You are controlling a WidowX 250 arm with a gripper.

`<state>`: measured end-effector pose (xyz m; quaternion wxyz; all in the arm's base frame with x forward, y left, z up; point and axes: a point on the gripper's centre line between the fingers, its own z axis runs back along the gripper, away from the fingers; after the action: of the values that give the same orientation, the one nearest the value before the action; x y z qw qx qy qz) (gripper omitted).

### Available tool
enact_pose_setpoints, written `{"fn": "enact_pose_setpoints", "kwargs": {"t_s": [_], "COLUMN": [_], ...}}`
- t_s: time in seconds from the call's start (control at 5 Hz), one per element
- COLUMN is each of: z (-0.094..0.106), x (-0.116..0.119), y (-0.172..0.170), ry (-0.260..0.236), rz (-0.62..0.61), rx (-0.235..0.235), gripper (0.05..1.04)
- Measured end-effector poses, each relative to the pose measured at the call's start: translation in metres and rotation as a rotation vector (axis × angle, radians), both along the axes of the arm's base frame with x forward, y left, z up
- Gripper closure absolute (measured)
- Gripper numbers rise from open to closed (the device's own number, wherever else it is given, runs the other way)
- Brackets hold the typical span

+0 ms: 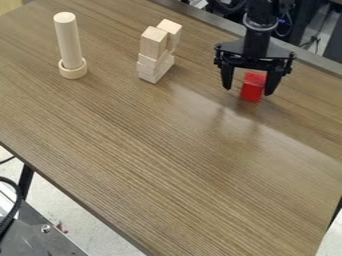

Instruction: Put the red block on the tower

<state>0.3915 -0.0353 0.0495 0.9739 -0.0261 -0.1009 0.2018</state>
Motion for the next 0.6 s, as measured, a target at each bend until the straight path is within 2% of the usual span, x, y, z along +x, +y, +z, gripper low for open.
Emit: {"fn": "enact_pose_setpoints", "kwargs": {"t_s": [0.2,0.4,0.6], "z": [-0.001,-0.016,-0.018], "x": [0.003,0.004,0.01], "y": [-0.001,0.0,-0.001], "ry": [-0.015,0.002,-0.008], "rz": [-0.002,0.01,0.013], "rx": [-0.005,-0.004,-0.002], "gripper": [0.084,0.084,0.119]}}
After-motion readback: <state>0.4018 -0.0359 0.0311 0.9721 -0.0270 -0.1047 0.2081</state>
